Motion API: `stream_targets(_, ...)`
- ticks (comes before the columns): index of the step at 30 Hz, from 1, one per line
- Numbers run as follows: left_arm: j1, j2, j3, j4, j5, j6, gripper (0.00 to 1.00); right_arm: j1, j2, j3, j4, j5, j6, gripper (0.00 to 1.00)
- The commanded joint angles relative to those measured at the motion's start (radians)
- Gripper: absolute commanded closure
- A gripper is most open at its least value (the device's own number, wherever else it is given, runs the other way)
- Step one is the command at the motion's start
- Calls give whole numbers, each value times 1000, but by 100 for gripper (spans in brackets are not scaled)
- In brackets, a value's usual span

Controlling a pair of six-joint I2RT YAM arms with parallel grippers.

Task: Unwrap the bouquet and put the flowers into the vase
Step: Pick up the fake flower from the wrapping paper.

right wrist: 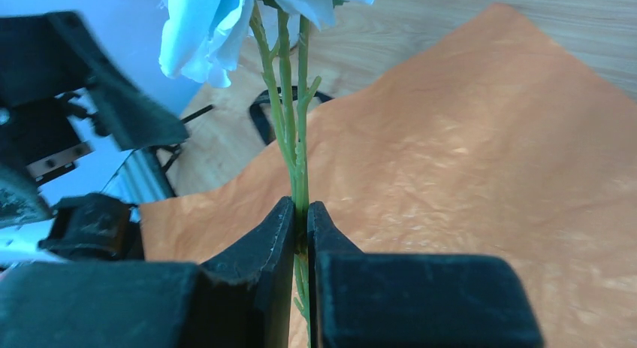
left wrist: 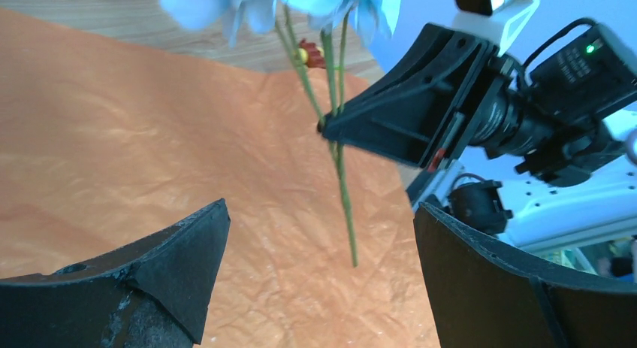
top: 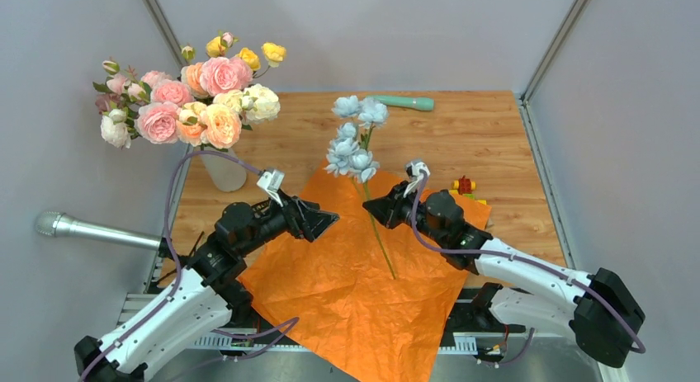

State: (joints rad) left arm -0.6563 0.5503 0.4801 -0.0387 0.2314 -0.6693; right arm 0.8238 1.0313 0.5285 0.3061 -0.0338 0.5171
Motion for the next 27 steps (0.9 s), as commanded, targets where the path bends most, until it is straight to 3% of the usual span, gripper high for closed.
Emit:
stream_targets(1,-82,57,-15,230,-75,-103,2,84,-38,-45,181,-46,-16,100)
stream_targets(7,-165,111,-15,300,-144,-128,2,180,-32,-62,240,-22,-22,100)
stream_targets(16,-181,44,-23,199,-228,-131,6,274,54,-50,323,11,-11,100)
stream_targets(27,-196,60,8,143,-228,-134,53,342,148,7,353,12,-31,100)
